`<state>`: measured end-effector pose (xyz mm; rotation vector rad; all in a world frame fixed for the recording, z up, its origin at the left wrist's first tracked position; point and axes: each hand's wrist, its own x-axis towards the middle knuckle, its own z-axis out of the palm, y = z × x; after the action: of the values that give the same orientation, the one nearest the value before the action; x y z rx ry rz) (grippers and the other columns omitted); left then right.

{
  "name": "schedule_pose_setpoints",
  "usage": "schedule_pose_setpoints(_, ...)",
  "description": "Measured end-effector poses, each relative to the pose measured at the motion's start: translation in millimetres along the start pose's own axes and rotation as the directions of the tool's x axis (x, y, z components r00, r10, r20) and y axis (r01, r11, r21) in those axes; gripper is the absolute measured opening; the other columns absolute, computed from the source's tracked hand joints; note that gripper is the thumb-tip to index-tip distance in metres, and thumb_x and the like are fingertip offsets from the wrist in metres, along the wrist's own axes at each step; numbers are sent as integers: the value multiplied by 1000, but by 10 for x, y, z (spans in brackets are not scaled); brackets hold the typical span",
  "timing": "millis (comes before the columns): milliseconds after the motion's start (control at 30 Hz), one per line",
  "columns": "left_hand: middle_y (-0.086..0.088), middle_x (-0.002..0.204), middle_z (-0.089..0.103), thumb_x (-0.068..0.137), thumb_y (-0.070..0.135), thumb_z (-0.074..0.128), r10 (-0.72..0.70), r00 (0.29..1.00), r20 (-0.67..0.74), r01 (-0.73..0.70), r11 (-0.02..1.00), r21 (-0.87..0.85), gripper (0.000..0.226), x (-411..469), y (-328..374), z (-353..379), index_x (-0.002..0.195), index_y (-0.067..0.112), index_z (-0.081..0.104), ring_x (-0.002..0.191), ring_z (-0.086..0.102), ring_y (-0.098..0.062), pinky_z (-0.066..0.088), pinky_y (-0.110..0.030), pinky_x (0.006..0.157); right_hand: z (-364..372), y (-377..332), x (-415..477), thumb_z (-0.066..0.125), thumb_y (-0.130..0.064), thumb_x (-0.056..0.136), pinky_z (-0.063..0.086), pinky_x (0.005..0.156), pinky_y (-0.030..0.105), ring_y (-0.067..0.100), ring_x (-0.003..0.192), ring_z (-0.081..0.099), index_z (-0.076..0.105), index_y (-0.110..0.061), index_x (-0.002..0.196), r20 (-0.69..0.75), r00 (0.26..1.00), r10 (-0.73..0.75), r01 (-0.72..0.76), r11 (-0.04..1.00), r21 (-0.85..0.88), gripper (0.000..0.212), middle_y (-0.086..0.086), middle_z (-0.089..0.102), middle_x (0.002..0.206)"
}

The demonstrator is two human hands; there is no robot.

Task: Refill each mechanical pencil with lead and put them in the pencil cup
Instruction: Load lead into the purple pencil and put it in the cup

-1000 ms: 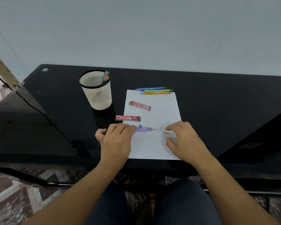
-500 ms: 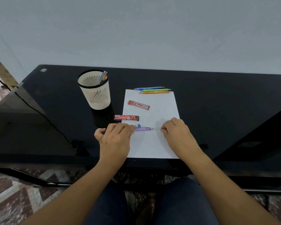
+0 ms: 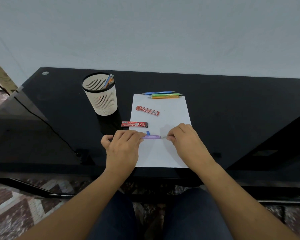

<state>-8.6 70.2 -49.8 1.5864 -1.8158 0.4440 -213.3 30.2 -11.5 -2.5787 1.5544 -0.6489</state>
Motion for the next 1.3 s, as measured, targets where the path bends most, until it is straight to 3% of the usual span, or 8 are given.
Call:
schedule_pose_setpoints(333,6,100,70,89,22,63,5,1000,11,-5,1000,-14,15,8,4,-12,100,23,72,93,61,-18,27,-42,84,-9,-34,9,57,-23,94,43,78,28,16,88,48,67,-12,101,48,999,13,-13,1000,9,16,3,58,98)
schedule_pose_setpoints(467,6,100,70,89,22,63,3,1000,16,-2,1000,-7,16,5,3,-8,101,23,72,95,60,-18,28,-42,84,-25,-51,-5,71,-15,84,43,65,27,16,75,49,68,-12,89,14,999,-33,34,999,-36,7,4,60,85)
schedule_pose_setpoints(600,6,99,70,90,24,61,20,1000,-1,-20,1000,-17,15,14,9,-11,99,23,73,94,61,-18,28,-41,83,-4,-56,-8,78,-12,76,46,57,28,13,67,44,67,-13,84,19,999,-47,48,998,-49,13,2,58,78)
schedule_pose_setpoints(933,6,99,71,91,27,58,40,999,21,-39,998,-48,18,25,-6,-4,99,22,74,92,62,-17,29,-41,83,-2,-115,4,64,-14,89,45,76,29,19,85,51,66,-9,100,55,997,-54,55,998,-10,12,7,59,95)
schedule_pose_setpoints(1133,6,95,71,90,25,61,59,998,26,-58,997,-50,16,27,-8,2,97,22,74,87,63,-17,28,-39,82,15,-101,-18,84,-3,67,52,61,27,19,68,58,69,-10,82,-5,998,-55,56,998,34,22,4,62,75)
schedule_pose_setpoints(1200,7,95,70,92,28,57,43,999,12,-43,998,-41,19,17,3,7,97,22,74,87,62,-16,28,-40,81,-31,-123,-10,75,-9,80,55,73,31,21,80,58,69,-9,94,7,999,-33,33,998,47,16,5,63,88)
schedule_pose_setpoints(1300,6,95,70,94,30,53,52,999,-11,-52,998,-23,23,9,20,-6,97,22,74,86,62,-16,27,-39,81,-22,-159,-34,59,-23,93,43,93,32,21,108,53,57,-14,125,37,999,1,-5,995,104,34,4,59,120)
